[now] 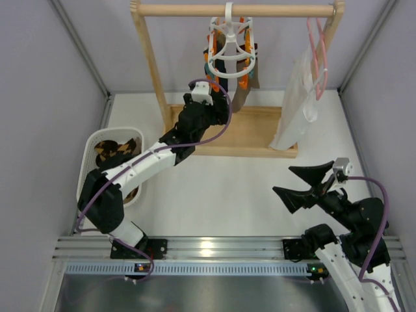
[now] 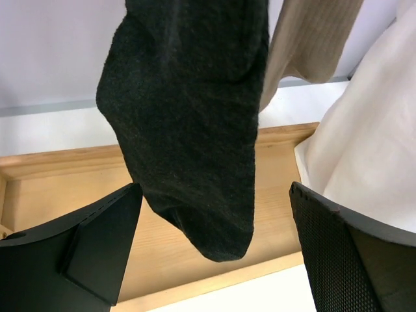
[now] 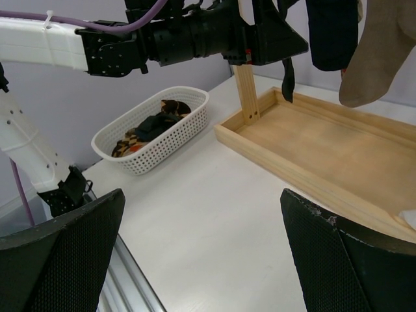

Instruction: Remove the socks clipped to the hanger

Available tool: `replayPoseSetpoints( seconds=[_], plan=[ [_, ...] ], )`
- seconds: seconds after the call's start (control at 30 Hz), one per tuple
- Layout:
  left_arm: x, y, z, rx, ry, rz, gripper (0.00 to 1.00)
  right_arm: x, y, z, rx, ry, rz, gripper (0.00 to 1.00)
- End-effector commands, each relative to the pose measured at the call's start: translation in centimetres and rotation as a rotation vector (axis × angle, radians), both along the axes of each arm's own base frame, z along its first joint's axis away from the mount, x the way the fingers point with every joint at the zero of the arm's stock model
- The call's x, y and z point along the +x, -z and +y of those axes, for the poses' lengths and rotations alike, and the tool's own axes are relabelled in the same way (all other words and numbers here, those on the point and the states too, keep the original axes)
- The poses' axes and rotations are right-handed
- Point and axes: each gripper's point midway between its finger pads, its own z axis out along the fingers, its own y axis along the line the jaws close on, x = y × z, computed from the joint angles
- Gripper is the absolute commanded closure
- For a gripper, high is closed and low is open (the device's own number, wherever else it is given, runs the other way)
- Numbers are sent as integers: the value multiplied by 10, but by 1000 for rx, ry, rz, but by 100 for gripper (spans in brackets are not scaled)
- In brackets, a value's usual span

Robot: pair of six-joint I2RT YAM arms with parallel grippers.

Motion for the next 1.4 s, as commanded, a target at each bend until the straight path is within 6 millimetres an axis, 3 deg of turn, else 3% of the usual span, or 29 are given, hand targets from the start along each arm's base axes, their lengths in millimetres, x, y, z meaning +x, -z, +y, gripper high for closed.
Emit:
replayPoseSetpoints(
  seconds=[0.0,0.03,0.1,0.17,0.27,0.5,0.53,0.6,0.7,0.73,0.77,0.83,0.9,0.93,0.97,1.23,1.37],
  plan=[
    [-9,-27,3,3,58,-90,2,-8,-10,0,-6,-19,-31,0],
    [-12,-16,5,20,72,-78,2,-8,-10,1,-6,-22,-29,1],
    [-20,-21,4,0,143,-102,2,-10,-10,2,-8,-31,-31,0],
    [-31,-13,-1,-36,261,-76,2,-10,-10,2,-10,-34,-32,1],
    [-32,-13,9,-65,343,-85,2,-11,-9,3,-16,-42,-32,0],
    [-17,-27,26,-137,509,-128,2,-17,-12,5,-38,-72,-44,0],
    [-11,-22,29,-148,520,-116,2,-18,-13,5,-39,-76,-48,1],
    [-2,-34,38,-162,541,-161,2,-20,-14,6,-38,-83,-52,1],
    [8,-28,34,-133,583,-165,2,-24,-16,9,-41,-112,-60,1],
    [10,-35,30,-130,608,-181,2,-24,-17,9,-43,-118,-59,1],
    [18,-24,26,-130,616,-158,2,-27,-18,10,-46,-131,-66,1],
    [27,-27,25,-127,633,-167,2,-30,-22,10,-47,-139,-77,1],
    [36,-17,23,-129,649,-146,2,-32,-23,12,-43,-159,-77,1],
    [38,-23,21,-129,665,-159,2,-34,-23,13,-44,-171,-78,1],
    [36,-17,16,-132,706,-141,2,-36,-22,15,-50,-187,-75,1],
    [37,-25,4,-156,761,-145,3,-31,-17,22,-50,-225,-60,0],
    [35,-35,0,-169,768,-182,16,-26,-14,24,-51,-227,-46,1]
  ],
)
